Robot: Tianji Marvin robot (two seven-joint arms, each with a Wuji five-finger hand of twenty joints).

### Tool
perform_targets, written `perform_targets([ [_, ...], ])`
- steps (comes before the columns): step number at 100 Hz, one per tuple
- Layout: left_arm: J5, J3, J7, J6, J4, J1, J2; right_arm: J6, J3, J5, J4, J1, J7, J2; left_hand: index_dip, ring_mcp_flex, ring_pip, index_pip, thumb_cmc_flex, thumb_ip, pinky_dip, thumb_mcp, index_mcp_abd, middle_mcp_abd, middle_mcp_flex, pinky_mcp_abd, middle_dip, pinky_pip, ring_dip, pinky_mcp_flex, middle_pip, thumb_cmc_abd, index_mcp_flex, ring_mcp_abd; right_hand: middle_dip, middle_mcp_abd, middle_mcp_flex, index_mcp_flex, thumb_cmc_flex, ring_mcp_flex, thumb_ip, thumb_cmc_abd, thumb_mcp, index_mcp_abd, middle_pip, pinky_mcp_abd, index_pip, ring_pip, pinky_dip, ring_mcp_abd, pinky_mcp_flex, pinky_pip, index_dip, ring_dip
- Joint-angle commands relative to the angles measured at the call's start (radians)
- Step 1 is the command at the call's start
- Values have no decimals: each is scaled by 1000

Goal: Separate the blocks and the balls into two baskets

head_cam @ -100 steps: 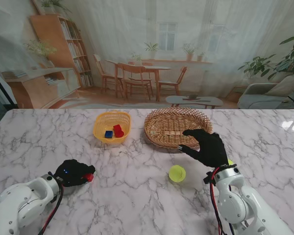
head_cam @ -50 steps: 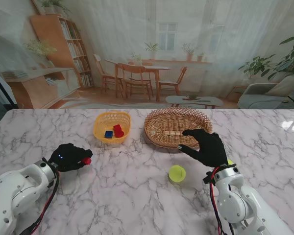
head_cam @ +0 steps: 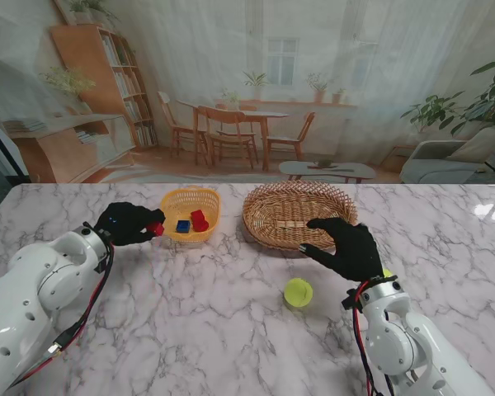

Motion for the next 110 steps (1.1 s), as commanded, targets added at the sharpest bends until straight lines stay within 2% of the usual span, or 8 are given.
perform_targets([
  [1, -7, 30, -16, 21, 24, -45, -9, 5, 0, 1, 1, -3, 0, -1, -4, 4, 17, 28, 61, -2, 27, 9, -16, -16, 19, -21, 18, 23, 14, -9, -12, 35, 10, 9, 6, 6, 6, 7, 14, -5, 23, 33, -11, -15, -21, 22, -12, 2, 12, 7, -19, -12, 18, 6],
  [45, -123, 333, 57, 191, 279, -320, -34, 5, -1, 2, 5, -1, 3, 0, -10, -23, 8, 21, 59, -1, 25, -3, -10, -16, -17, -30, 11, 9, 11, -31, -7, 60, -17, 4, 6, 5, 6, 8, 14, -5, 23, 33, -11, -16, -22, 23, -11, 2, 12, 8, -19, -12, 19, 6],
  [76, -214, 488, 82, 272, 410, -435, -56, 2, -1, 2, 8, 1, 3, 0, -42, -57, -2, 0, 52, 1, 26, -22, 2, -3, -84, -32, -48, -5, -1, -56, 40, 68, -39, 10, 6, 6, 5, 9, 14, -5, 23, 32, -11, -16, -22, 23, -11, 2, 12, 8, -20, -12, 19, 6],
  [84, -227, 520, 80, 289, 435, -460, -59, 2, -2, 0, 9, 2, 4, 0, -127, -92, -14, -111, 7, 1, 26, -43, 31, 14, -178, -39, -140, -24, -7, -81, 120, 87, -47, 9, 6, 4, 7, 9, 14, -4, 23, 33, -11, -15, -22, 23, -11, 2, 12, 6, -19, -12, 19, 6],
  [88, -234, 531, 66, 301, 440, -467, -59, 0, -1, -1, 9, 2, 4, 1, -198, -119, -25, -238, -34, 0, 28, -45, 59, 22, -234, -37, -232, -39, -8, -102, 150, 122, -43, 13, 6, 5, 6, 10, 13, -4, 23, 32, -11, -16, -22, 24, -10, 2, 12, 7, -19, -12, 19, 6],
  [91, -235, 541, 59, 307, 446, -473, -58, -1, -1, -1, 10, 2, 4, 0, -276, -137, -31, -327, -59, 1, 32, -68, 76, 32, -269, -37, -357, -48, -8, -115, 171, 156, -33, 15, 6, 4, 6, 9, 13, -5, 23, 32, -12, -17, -22, 24, -11, 2, 12, 8, -19, -12, 19, 6],
  [103, -232, 553, 46, 311, 454, -480, -55, -2, 2, 0, 9, 0, -1, 0, -401, -219, -82, -490, -129, -8, 37, -116, 95, 65, -370, -24, -476, -81, -39, -179, 56, 167, -79, 34, 6, 5, 6, 9, 13, -6, 23, 32, -11, -15, -23, 23, -11, 1, 12, 9, -20, -13, 18, 6],
  [110, -216, 543, 45, 305, 445, -473, -50, -2, 2, -1, 8, -2, -3, -1, -425, -292, -176, -553, -181, -14, 34, -122, 97, 81, -417, 18, -561, -139, -128, -251, -20, 155, -108, 52, 6, 6, 6, 10, 14, -5, 23, 32, -10, -16, -23, 23, -11, 2, 12, 8, -19, -12, 19, 6],
])
